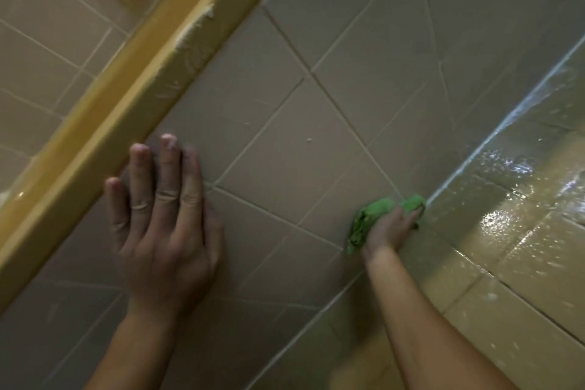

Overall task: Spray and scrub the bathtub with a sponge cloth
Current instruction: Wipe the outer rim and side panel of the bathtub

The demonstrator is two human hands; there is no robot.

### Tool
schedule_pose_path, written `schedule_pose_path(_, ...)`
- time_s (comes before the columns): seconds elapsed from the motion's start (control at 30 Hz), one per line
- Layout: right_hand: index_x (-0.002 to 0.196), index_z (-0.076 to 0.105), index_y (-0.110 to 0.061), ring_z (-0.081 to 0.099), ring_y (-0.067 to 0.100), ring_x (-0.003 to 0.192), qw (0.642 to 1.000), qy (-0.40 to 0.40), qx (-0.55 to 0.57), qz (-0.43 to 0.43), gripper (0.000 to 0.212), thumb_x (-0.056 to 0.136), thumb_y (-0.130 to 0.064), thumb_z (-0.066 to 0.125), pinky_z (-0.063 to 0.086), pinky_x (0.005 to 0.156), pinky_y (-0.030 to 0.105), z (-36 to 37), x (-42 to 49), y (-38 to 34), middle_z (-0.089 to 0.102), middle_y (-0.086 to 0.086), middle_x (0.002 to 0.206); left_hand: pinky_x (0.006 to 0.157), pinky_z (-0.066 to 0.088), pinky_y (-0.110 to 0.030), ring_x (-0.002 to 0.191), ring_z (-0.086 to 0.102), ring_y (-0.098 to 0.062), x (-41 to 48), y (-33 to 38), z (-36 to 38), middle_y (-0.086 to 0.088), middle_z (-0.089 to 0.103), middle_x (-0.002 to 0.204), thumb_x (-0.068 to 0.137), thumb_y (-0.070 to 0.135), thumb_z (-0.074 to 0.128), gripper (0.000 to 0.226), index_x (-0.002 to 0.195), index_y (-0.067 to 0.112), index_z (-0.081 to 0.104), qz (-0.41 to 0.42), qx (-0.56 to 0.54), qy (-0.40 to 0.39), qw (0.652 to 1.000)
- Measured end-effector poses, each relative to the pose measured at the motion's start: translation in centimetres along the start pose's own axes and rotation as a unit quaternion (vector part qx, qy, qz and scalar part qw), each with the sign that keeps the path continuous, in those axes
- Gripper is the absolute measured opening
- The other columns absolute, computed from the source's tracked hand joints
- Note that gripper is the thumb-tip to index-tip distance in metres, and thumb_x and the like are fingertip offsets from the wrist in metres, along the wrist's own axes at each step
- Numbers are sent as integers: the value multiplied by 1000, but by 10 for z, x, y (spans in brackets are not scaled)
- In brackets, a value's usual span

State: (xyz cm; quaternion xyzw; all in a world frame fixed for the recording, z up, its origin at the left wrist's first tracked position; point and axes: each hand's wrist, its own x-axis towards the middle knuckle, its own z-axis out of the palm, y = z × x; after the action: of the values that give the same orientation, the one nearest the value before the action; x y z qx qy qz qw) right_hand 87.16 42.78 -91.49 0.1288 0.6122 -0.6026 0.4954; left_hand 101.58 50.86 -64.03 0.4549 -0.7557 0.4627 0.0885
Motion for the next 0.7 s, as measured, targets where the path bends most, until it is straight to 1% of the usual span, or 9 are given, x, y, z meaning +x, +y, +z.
schedule_pose_path(0.07,164,21,-17,44,35,142,999,13,12,39,58,108,-18,36,38,112,34,9,-24,-15,33,23,162,131,4,-47,161,7,-29,-9,8,0,-10,13,172,102,16,52,64,161,2,32,-29,-17,0,999)
schedule_pose_path(0.13,163,20,-18,31,17,151,995,-10,-2,-99,58,109,-19,41,25,121,23,22,-92,-28,26,13,167,130,4,-48,161,6,-30,-19,16,1,-15,15,170,100,16,50,64,159,-1,34,-60,-31,-2,998)
schedule_pose_path(0.2,163,15,-29,8,-3,151,953,-61,-20,-295,63,108,-27,47,7,124,16,26,-157,-25,16,-5,167,130,4,-49,161,4,-30,-22,19,4,-17,17,169,98,16,46,64,159,-3,33,-63,-51,-10,997)
schedule_pose_path(0.3,161,16,-35,10,11,157,908,-98,-38,-406,62,105,-37,45,8,128,31,26,-171,-11,21,0,168,130,6,-49,161,6,-28,-20,16,3,-17,22,168,96,14,42,63,157,-3,37,-44,-78,-1,996)
schedule_pose_path(0.37,161,21,-26,24,24,156,944,-66,-25,-323,64,102,-42,39,19,127,38,19,-138,-5,28,7,167,130,9,-50,161,11,-28,-17,12,4,-15,25,168,97,10,44,60,156,-2,41,-33,-99,27,994)
schedule_pose_path(0.43,163,24,-19,38,35,147,989,-34,-25,-139,63,103,-37,33,33,120,41,12,-95,0,34,14,164,130,10,-50,160,17,-28,-22,5,5,-13,30,167,97,10,47,60,156,1,42,-22,-104,28,994)
schedule_pose_path(0.53,152,42,-23,56,40,128,999,-30,36,24,55,102,-43,33,50,102,48,9,-11,25,47,21,152,129,11,-51,160,20,-29,-33,-1,2,-11,32,167,92,8,49,63,155,1,44,-18,-127,25,991)
schedule_pose_path(0.63,114,57,-38,64,36,122,998,-48,39,-7,39,92,-56,30,57,96,52,29,25,37,57,15,144,130,12,-49,160,20,-26,-41,-9,-3,-11,31,168,90,11,51,67,156,2,43,-19,-127,33,991)
schedule_pose_path(0.7,145,48,-40,51,31,139,987,-50,-35,-152,56,93,-55,31,43,113,50,33,-74,-16,47,12,156,130,11,-48,160,17,-25,-41,-13,-5,-12,26,169,92,13,52,68,158,1,37,-48,-143,56,987)
